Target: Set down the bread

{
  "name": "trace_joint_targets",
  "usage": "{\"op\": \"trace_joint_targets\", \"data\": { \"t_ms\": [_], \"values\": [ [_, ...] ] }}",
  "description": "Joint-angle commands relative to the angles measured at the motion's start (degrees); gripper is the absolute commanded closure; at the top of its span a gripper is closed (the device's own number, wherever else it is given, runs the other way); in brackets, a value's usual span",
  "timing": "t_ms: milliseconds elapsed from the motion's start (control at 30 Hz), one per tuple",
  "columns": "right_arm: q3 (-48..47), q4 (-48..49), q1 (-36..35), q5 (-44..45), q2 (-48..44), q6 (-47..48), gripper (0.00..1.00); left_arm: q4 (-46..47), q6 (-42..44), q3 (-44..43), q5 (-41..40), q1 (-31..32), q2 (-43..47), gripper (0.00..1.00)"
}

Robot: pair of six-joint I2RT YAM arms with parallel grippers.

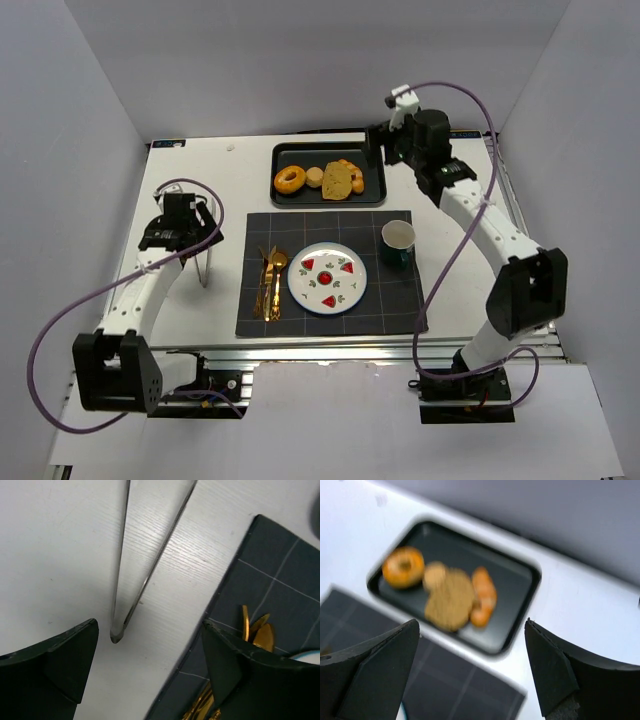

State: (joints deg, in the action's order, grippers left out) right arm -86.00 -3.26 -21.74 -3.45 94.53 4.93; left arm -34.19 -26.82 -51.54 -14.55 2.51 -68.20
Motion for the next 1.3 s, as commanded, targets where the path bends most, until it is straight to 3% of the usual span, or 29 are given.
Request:
{"op": "trace_joint_targets", "data": {
  "t_ms": [0, 33, 67, 100, 167, 233, 267, 333, 433, 600, 733, 833, 867, 900, 1067, 1267],
  "values": [
    [11.3, 1.1, 1.9, -3.7, -6.9, 0.0, 0.11, -0.5, 4.7, -2.9, -1.0, -1.7, -3.0, 0.05],
    [13.3, 1.7, 2.4, -8.8, -8.5, 3.4, 0.11, -0.1, 5.4, -3.0, -0.7, -2.3, -4.0, 0.03],
    [15.3, 1.4, 3.8, -21.1, -11.0, 12.7, 0.11, 0.4, 6.9, -3.1, 0.2, -2.4, -5.1, 0.02],
    [17.5, -0.6, 4.3, -28.0, -12.3, 18.9, 0.11, 1.3, 7.7, -3.1, 0.5, -2.7, -7.0, 0.02],
    [19.6, -4.5, 5.0, -42.3, -14.7, 25.1, 0.18, 2.4, 10.7, -3.1, 1.2, -4.7, -9.5, 0.02],
    [19.8, -8.9, 5.0, -51.9, -14.9, 30.8, 0.32, 4.2, 13.6, -3.7, 2.5, -5.8, -13.5, 0.02],
    [19.9, -9.5, 5.0, -53.9, -14.8, 31.3, 0.34, 5.2, 14.6, -3.8, 4.2, -6.0, -15.0, 0.02],
    [20.3, -8.8, 5.0, -55.8, -14.4, 29.3, 0.32, 8.1, 17.7, -4.2, 5.3, -6.5, -18.9, 0.02],
    [19.4, -8.6, 5.0, -55.4, -13.8, 27.6, 0.21, 11.8, 20.7, -4.6, 8.4, -6.8, -23.6, 0.02],
    [18.7, -7.3, 5.1, -55.4, -13.2, 25.5, 0.18, 16.6, 24.0, -5.4, 14.3, -7.0, -29.5, 0.05],
    [17.9, -6.9, 5.1, -55.7, -12.9, 23.9, 0.17, 17.2, 25.1, -6.2, 16.6, -7.3, -34.1, 0.23],
    [17.8, -7.0, 5.3, -54.9, -13.0, 23.7, 0.17, 16.6, 24.6, -6.4, 17.1, -8.6, -36.5, 0.5],
    [18.0, -7.1, 5.3, -54.7, -13.1, 23.9, 0.17, 16.7, 24.3, -6.1, 17.1, -8.9, -36.7, 0.66],
    [18.1, -7.0, 5.5, -54.5, -13.3, 23.8, 0.17, 17.2, 23.8, -5.0, 16.9, -9.3, -36.7, 0.76],
    [18.2, -7.5, 6.5, -54.2, -13.2, 23.8, 0.17, 18.2, 22.2, -3.9, 17.6, -9.8, -33.7, 0.92],
    [18.3, -8.0, 8.0, -53.3, -13.1, 23.7, 0.17, 18.5, 11.3, -10.1, 28.0, -8.3, -25.3, 0.88]
  ]
}}
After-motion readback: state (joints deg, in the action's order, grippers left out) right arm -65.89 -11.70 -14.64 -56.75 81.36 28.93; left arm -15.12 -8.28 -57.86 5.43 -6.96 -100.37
